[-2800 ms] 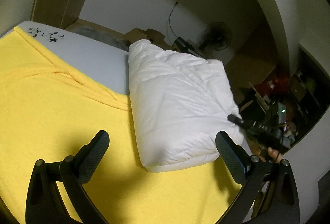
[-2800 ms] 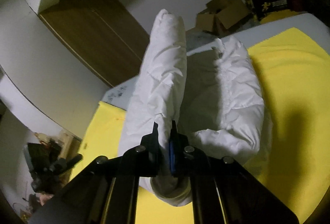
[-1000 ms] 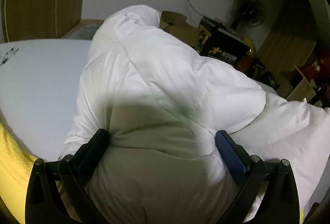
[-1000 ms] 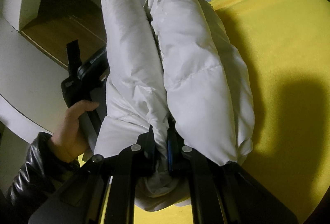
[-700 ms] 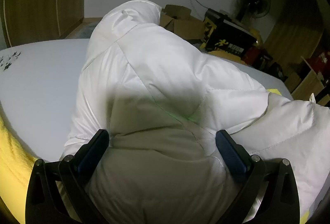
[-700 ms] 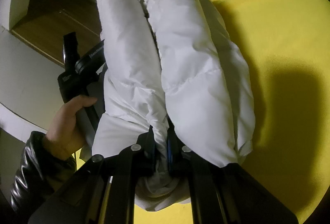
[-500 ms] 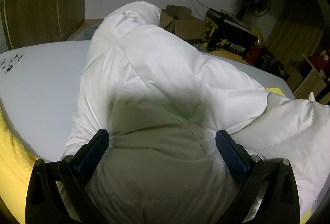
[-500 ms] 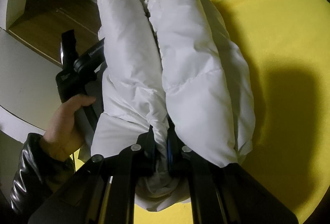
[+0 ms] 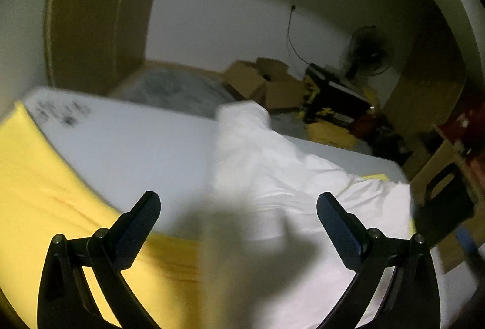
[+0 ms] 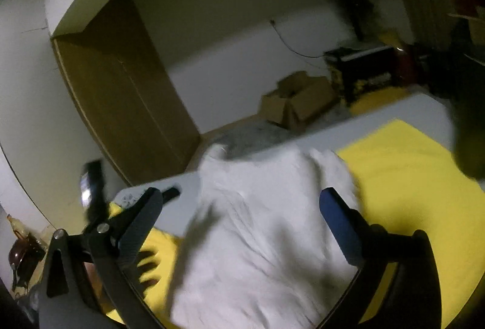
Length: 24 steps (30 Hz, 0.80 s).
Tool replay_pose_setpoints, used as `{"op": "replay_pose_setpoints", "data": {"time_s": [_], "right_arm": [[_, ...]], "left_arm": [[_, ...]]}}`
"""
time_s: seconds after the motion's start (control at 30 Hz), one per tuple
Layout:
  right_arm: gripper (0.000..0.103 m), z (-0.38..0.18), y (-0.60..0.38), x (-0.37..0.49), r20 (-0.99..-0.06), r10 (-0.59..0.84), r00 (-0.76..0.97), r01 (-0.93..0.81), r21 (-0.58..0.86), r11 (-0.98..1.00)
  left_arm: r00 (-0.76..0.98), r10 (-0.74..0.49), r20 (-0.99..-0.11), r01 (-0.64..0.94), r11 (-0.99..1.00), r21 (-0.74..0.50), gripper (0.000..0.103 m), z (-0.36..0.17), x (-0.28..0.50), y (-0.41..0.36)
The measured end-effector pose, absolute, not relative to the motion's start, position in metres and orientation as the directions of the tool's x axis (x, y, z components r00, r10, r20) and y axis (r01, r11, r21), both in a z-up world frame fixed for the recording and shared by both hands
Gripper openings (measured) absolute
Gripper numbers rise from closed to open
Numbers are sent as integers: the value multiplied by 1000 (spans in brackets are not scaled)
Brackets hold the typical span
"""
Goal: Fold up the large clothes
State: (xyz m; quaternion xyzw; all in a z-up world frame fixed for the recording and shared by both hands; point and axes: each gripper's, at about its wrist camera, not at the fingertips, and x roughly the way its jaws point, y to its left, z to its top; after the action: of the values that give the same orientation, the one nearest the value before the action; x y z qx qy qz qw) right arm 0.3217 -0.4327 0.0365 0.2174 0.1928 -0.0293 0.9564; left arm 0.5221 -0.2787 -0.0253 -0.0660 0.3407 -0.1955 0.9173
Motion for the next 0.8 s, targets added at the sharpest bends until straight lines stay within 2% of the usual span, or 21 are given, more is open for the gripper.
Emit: {"op": "replay_pose_setpoints", "data": {"time_s": [0.07, 0.1, 0.13, 0.2, 0.23, 0.27, 0.37, 0.47, 0.6, 0.8], "right_arm": [[89, 21, -438, 361, -403, 128, 906, 86, 471, 878], [73, 12, -443, 374, -431, 123, 894, 108, 474, 874], [64, -7, -449, 396, -495, 86, 865, 175, 456, 873], [60, -39, -459, 421, -573, 77, 816, 236, 452, 860], [53, -66, -467, 431, -625, 73, 777, 275, 442, 854], [50, -80, -470, 435, -650, 59, 758, 296, 422, 857], [50, -98, -479, 434, -659, 56, 750, 320, 436, 841], [49, -108, -490, 437, -657, 119, 745, 306, 495, 814], [46, -124, -500, 436, -634, 191, 750, 280, 564, 777], [45, -123, -502, 436, -634, 187, 750, 276, 558, 783]], "left_arm": [[708, -385, -592, 319, 922, -218, 103, -14, 513, -260], [709, -386, -590, 322, 922, -216, 103, -12, 508, -251], [708, -389, -589, 323, 921, -219, 103, -10, 501, -238], [700, -397, -593, 327, 917, -228, 103, -9, 494, -219], [696, -405, -593, 331, 914, -235, 103, -9, 494, -213], [691, -410, -595, 333, 912, -241, 103, -10, 492, -206], [668, -432, -606, 335, 902, -274, 103, -16, 483, -191], [626, -461, -628, 346, 887, -307, 103, -23, 471, -182], [615, -472, -632, 376, 880, -291, 103, -25, 461, -188], [603, -463, -649, 368, 884, -289, 103, -25, 460, -190]]}}
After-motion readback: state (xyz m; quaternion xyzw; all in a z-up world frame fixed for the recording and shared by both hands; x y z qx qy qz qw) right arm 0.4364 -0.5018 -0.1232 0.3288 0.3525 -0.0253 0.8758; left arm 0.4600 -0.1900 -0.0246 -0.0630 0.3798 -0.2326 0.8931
